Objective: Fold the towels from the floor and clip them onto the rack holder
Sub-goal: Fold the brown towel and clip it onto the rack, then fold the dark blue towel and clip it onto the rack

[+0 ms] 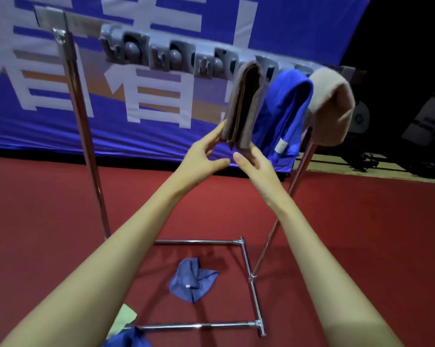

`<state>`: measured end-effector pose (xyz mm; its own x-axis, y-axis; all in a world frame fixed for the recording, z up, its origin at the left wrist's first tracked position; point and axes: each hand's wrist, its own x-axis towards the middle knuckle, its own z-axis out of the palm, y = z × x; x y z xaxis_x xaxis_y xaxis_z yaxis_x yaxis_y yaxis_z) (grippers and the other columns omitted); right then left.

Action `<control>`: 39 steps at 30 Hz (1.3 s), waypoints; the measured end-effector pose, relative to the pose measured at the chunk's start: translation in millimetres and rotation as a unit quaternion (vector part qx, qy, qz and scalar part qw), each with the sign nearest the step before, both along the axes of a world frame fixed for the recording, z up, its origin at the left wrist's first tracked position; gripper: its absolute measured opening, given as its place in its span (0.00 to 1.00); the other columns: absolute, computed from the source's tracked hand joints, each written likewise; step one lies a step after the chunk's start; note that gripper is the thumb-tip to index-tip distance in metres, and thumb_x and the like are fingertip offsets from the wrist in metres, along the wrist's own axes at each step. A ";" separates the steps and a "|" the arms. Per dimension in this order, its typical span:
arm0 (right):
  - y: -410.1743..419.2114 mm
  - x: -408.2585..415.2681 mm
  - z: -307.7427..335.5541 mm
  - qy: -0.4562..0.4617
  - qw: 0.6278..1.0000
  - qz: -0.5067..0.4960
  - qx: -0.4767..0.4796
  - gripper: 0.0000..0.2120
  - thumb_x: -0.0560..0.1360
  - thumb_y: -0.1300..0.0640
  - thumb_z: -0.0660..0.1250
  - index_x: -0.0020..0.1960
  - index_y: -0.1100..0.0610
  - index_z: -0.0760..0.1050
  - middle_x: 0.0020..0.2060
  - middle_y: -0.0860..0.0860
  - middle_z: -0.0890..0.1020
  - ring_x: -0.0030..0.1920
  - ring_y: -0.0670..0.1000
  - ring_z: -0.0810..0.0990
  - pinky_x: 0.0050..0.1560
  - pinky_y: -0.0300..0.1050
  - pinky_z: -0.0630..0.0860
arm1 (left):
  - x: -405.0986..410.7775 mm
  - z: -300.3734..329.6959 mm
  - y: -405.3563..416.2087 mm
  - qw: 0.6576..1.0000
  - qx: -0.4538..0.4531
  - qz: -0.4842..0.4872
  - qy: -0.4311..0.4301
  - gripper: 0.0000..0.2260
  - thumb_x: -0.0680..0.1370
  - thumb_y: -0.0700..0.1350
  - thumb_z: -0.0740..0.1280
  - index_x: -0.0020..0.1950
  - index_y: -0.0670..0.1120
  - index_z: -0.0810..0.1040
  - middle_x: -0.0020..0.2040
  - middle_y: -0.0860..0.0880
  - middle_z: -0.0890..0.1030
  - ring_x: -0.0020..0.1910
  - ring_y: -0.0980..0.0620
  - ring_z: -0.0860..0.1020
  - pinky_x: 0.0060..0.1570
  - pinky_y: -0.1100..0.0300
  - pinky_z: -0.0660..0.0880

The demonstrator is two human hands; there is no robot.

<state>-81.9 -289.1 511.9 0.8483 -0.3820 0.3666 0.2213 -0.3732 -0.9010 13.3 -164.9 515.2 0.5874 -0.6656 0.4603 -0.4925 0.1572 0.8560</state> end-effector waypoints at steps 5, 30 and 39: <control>-2.8 9.3 -53.7 0.077 0.997 -0.001 -0.027 0.15 0.76 0.64 0.64 0.62 0.58 0.73 0.58 0.52 0.78 0.55 0.41 0.77 0.64 0.49 0.72 | 15.4 -49.7 19.7 0.999 -0.012 0.026 0.039 0.29 0.72 0.34 0.69 0.69 0.53 0.67 0.58 0.52 0.77 0.51 0.61 0.77 0.56 0.64 0.73; 20.6 126.5 -630.3 0.466 0.854 -0.112 0.203 0.16 0.75 0.69 0.61 0.59 0.55 0.71 0.47 0.53 0.71 0.40 0.47 0.72 0.36 0.41 0.72 | 92.0 -524.2 107.2 0.933 0.316 0.077 0.155 0.17 0.74 0.37 0.66 0.38 0.61 0.76 0.33 0.70 0.78 0.35 0.60 0.77 0.43 0.65 0.73; 18.1 139.8 -628.5 0.331 0.876 -0.215 0.279 0.15 0.75 0.69 0.60 0.60 0.62 0.75 0.43 0.52 0.77 0.42 0.46 0.75 0.50 0.34 0.73 | 89.3 -530.4 109.1 0.926 0.320 0.092 0.178 0.17 0.74 0.35 0.65 0.39 0.59 0.77 0.33 0.68 0.79 0.32 0.65 0.75 0.36 0.75 0.69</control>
